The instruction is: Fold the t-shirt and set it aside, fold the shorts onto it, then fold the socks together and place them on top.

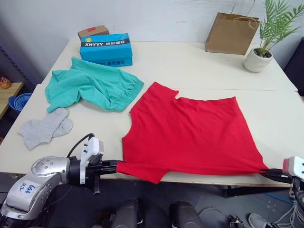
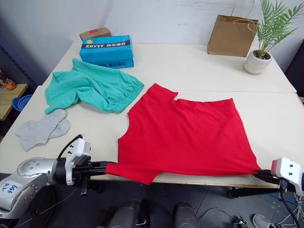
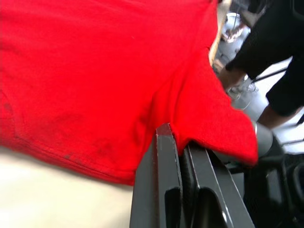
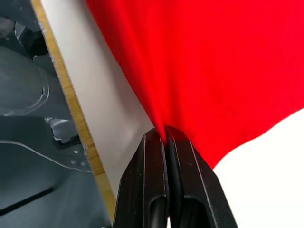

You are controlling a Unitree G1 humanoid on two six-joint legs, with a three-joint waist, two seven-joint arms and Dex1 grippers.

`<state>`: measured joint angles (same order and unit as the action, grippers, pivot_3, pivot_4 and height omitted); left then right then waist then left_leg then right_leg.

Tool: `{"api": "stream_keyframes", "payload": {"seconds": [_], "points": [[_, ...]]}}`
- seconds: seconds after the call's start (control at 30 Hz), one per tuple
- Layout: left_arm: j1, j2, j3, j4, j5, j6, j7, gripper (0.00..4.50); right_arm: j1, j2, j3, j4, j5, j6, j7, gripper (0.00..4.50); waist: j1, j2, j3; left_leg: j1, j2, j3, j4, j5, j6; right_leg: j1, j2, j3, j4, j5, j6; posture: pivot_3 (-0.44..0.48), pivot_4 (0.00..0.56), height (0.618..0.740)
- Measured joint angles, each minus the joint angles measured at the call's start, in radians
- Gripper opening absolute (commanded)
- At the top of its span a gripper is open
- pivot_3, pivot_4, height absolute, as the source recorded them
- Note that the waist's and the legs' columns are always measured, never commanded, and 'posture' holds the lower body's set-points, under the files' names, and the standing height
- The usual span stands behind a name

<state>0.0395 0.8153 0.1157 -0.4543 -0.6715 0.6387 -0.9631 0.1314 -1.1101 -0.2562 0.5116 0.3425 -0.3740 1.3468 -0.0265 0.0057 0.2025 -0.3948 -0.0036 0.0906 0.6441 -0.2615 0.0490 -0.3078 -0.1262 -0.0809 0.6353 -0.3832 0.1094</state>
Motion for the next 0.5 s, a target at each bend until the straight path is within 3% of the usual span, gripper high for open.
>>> {"api": "stream_keyframes", "payload": {"seconds": [0.5], "points": [[-0.095, -0.079, 0.075, 0.117, -0.204, 0.356, 0.186, 0.04, -0.288, -0.014, 0.104, -0.015, -0.023, 0.388, 0.084, 0.0, 0.0, 0.0, 0.0, -0.001, 0.0, 0.001, 0.0, 0.001, -0.005, 0.0, 0.0, -0.001, -0.006, 0.001, 0.002, 0.0, 0.15, 0.74]]}}
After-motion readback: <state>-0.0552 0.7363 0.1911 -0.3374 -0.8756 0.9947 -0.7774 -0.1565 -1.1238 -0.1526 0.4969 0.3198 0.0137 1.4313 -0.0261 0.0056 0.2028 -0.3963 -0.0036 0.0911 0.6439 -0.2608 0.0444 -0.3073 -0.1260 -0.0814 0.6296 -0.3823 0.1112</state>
